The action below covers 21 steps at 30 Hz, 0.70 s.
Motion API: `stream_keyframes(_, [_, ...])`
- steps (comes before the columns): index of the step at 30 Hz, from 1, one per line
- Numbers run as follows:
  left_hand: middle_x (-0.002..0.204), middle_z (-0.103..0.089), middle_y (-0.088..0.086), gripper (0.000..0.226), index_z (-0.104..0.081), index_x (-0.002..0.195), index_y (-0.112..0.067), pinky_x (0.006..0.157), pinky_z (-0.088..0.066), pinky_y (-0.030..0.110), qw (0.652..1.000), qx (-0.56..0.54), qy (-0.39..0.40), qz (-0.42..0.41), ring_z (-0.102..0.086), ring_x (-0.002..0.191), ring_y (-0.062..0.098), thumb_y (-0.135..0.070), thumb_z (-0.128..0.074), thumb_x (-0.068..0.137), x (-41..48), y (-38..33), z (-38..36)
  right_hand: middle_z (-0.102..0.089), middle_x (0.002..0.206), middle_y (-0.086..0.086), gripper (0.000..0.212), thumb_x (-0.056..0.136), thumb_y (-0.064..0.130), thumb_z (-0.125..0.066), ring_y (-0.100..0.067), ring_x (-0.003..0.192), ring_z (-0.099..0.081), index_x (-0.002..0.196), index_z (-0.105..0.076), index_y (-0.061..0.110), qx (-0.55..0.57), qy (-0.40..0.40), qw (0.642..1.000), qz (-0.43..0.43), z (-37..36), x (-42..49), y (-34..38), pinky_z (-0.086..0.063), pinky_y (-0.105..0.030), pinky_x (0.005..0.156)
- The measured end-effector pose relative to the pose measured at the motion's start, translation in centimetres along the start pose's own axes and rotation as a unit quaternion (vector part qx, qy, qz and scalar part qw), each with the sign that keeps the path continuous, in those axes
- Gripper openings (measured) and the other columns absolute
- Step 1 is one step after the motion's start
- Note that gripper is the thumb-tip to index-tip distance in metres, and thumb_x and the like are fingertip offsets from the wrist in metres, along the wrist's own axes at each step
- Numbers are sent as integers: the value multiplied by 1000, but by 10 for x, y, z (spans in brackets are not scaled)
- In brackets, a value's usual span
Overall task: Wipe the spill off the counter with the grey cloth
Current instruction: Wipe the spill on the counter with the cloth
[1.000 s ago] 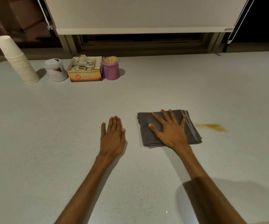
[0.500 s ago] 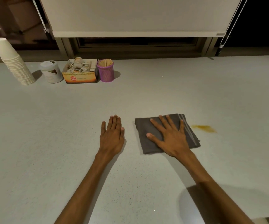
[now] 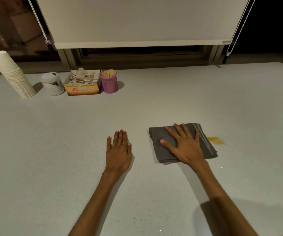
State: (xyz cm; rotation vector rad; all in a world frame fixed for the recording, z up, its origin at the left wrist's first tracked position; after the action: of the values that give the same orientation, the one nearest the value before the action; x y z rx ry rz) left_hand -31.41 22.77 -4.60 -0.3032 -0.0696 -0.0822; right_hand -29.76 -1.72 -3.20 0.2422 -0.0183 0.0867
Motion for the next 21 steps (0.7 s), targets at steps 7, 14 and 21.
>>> stream_keyframes(7, [164,-4,7,54,-4,153,-10,125,2,42,1000,-1,1,-8,1,152,18,-27,-16,104,-1,-1,3,-16,165,12,77,81,89,-12,-12,154,-5,151,-15,56,1,-14,998,65,-14,-29,1,2,-62,120])
stream_keyframes(14, [164,-5,6,54,-4,154,-10,125,2,43,1000,6,10,-13,0,152,18,-27,-15,104,8,-19,-3,-12,167,7,78,84,84,-12,-18,155,-2,154,-16,49,-10,-16,1000,0,-4,-6,7,8,-63,119])
stream_keyframes(21, [164,-6,9,54,-5,153,-8,125,2,41,1000,13,9,-24,-1,152,20,-26,-17,104,23,-37,-8,-18,166,8,75,86,81,-21,-15,154,-8,153,-22,47,17,-26,999,-36,9,-10,-35,3,-60,121])
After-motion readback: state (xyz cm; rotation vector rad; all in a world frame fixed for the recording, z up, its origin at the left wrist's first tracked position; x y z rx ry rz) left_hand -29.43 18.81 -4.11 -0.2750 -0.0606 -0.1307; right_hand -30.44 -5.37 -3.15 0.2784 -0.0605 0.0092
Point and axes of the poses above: each hand's wrist, its own x-axis towards the middle knuckle, its own z-axis out of the back of the hand, y = z × x, the point moved 6 cm from there along x, towards the middle knuckle
